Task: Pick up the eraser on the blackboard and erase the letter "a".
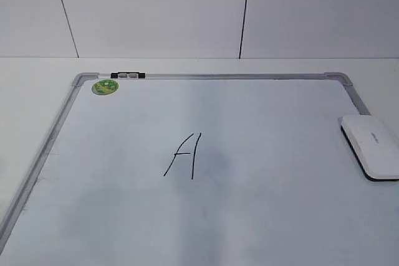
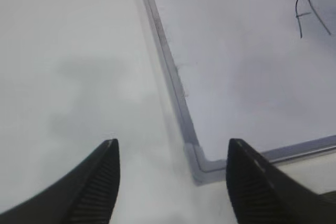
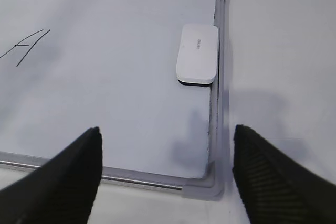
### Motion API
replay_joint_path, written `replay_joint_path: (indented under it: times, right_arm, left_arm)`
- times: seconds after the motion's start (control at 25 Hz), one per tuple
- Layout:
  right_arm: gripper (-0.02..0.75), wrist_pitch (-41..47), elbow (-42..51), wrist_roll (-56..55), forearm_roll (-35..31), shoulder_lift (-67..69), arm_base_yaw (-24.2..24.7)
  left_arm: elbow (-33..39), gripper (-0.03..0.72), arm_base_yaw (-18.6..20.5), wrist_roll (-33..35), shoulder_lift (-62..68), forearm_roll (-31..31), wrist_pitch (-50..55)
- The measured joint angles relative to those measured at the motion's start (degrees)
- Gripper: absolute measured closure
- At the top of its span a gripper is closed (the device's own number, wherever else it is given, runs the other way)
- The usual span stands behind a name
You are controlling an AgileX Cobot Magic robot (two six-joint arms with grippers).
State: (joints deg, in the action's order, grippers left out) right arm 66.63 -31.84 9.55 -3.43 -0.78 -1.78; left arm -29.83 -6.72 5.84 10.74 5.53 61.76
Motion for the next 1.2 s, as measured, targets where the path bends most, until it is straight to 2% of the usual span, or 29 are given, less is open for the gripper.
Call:
replay_joint_path:
  times: [0.4,0.64,1.2]
  right_arm:
    - [0.146,0.23,2.62,2.83,-1.19,-0.24,0.0]
    - [0.146,0.23,2.74,4.06,-2.1,-0.24,0.0]
    - [0.146,0.23,2.74,4.26,-2.0,-0.24,0.0]
  left_arm:
    - [0.69,0.233,0.0,-0.46,-10.14,-1.57,1.61]
    - [0.69,0.286,0.0,-1.29,-10.13,-2.48,1.74]
    - [0.69,0.3,0.0,-1.41,-10.13,-2.56,1.74]
